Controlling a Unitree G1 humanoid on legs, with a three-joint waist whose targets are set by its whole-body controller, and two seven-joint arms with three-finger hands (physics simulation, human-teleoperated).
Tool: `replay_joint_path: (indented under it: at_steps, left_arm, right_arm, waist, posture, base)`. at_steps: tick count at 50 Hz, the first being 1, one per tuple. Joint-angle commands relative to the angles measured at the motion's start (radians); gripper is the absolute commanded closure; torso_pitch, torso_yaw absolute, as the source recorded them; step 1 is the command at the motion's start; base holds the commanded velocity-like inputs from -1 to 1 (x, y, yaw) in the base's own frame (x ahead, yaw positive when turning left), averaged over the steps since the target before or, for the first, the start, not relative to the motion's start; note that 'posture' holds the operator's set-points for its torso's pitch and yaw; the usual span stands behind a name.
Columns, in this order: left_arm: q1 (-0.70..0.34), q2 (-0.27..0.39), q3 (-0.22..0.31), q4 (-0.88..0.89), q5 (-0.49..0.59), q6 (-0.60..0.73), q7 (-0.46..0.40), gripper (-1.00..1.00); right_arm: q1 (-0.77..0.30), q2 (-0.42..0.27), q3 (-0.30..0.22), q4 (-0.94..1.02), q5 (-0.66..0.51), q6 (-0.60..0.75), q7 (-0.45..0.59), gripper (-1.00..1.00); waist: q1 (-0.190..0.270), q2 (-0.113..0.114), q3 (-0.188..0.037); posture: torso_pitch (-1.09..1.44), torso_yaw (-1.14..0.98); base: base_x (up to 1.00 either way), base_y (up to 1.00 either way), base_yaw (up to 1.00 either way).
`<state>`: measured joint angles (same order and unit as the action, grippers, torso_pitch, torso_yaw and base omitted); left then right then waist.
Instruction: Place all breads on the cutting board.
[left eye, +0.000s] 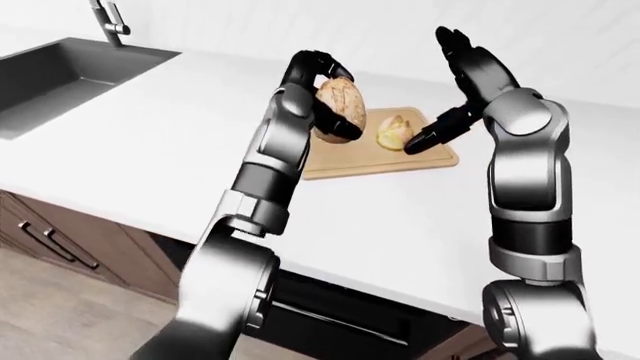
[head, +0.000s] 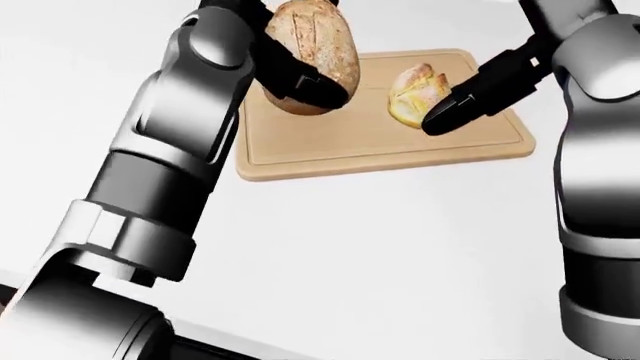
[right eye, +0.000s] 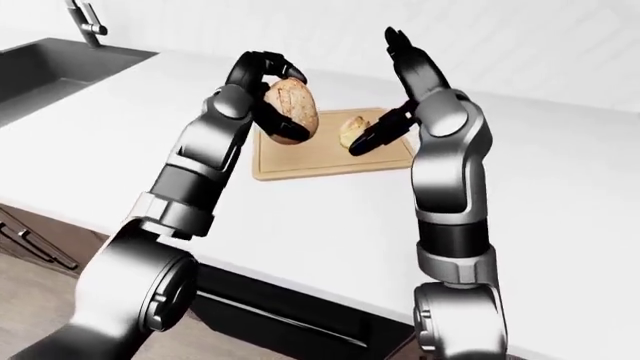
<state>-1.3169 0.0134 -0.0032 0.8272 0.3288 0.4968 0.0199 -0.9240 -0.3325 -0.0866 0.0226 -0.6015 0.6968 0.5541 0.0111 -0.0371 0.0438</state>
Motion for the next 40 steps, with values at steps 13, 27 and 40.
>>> replay_joint_path:
  at_steps: [13, 27, 40]
  left_arm:
    - [-0.087, -0.01, 0.008, 0.196, -0.028, -0.207, 0.06, 0.33]
    - [-0.092, -0.021, 0.012, 0.283, -0.03, -0.267, 0.076, -0.18]
    - [-0.114, -0.018, 0.018, 0.329, -0.022, -0.29, 0.088, -0.8]
  right_arm:
    - [-0.067, 0.012, 0.0, 0.009, 0.002, -0.043, -0.053, -1.0]
    - [-0.072, 0.026, 0.008, 0.045, 0.006, -0.066, -0.075, -1.0]
    - [-0.065, 0.029, 0.011, 0.035, 0.004, -0.068, -0.07, -1.0]
  waist:
    - [-0.003, -0.002, -0.039]
    - [-0.006, 0.001, -0.043]
    - [-0.006, 0.001, -0.045]
  posture:
    - [0.0, 0.0]
    - [0.0, 0.0]
    - [0.0, 0.0]
  base:
    - [0.0, 0.0, 0.0]
    - [0.0, 0.0, 0.0]
    - [0.0, 0.0, 0.0]
